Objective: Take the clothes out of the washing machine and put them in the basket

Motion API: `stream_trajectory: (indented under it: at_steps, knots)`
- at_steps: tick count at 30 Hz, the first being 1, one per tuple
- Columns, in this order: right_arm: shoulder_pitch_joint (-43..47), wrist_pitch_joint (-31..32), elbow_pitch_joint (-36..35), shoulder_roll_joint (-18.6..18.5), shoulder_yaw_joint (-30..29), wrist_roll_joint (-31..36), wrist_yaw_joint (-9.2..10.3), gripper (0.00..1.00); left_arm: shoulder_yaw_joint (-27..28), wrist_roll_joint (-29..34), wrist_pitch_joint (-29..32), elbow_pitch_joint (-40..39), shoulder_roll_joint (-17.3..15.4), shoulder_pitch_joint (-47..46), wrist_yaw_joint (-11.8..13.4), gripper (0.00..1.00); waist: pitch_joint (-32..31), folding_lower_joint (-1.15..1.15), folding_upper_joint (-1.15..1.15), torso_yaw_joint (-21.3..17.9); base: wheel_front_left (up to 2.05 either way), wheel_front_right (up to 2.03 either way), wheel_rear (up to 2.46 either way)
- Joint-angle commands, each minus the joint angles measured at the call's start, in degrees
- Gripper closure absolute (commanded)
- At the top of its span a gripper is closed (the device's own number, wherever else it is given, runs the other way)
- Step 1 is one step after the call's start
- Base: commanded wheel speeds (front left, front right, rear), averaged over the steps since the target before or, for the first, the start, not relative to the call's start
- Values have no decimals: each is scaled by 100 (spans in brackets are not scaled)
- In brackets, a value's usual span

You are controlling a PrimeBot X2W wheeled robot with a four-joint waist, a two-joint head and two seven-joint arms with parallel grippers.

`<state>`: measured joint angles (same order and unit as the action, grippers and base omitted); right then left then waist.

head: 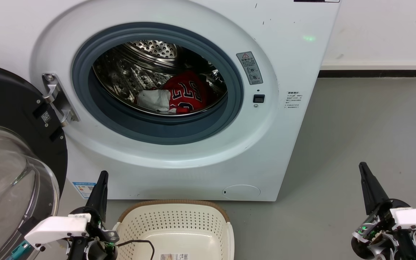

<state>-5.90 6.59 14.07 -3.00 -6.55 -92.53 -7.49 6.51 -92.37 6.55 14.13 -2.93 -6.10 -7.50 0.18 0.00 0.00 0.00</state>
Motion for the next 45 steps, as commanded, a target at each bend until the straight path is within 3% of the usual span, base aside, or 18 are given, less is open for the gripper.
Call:
stream_trajectory:
  at_steps: [1, 23, 24, 32, 45]
  knots:
    - [-70, 4, 8, 18, 2, 28, 0, 100, 8, -10, 12, -8, 10, -30, -17, 100, 0, 0, 0, 0, 0, 0, 0]
    - [-70, 3, 8, 18, 3, 27, 0, 100, 8, -10, 12, -9, 10, -30, -17, 100, 0, 0, 0, 0, 0, 0, 0]
    - [0, 0, 0, 0, 0, 0, 0, 0, 0, 0, 0, 0, 0, 0, 0, 0, 0, 0, 0, 0, 0, 0, 0]
    - [187, -128, 120, 5, 24, 118, 0, 0, -25, 172, -138, 90, 17, 175, 2, 0, 3, 0, 0, 0, 0, 0, 0]
    - [313, -486, -262, 5, 40, 1547, 0, 0, -156, 1677, -494, -399, 14, 277, 332, 0, 23, 0, 0, -5, 0, 0, 0]
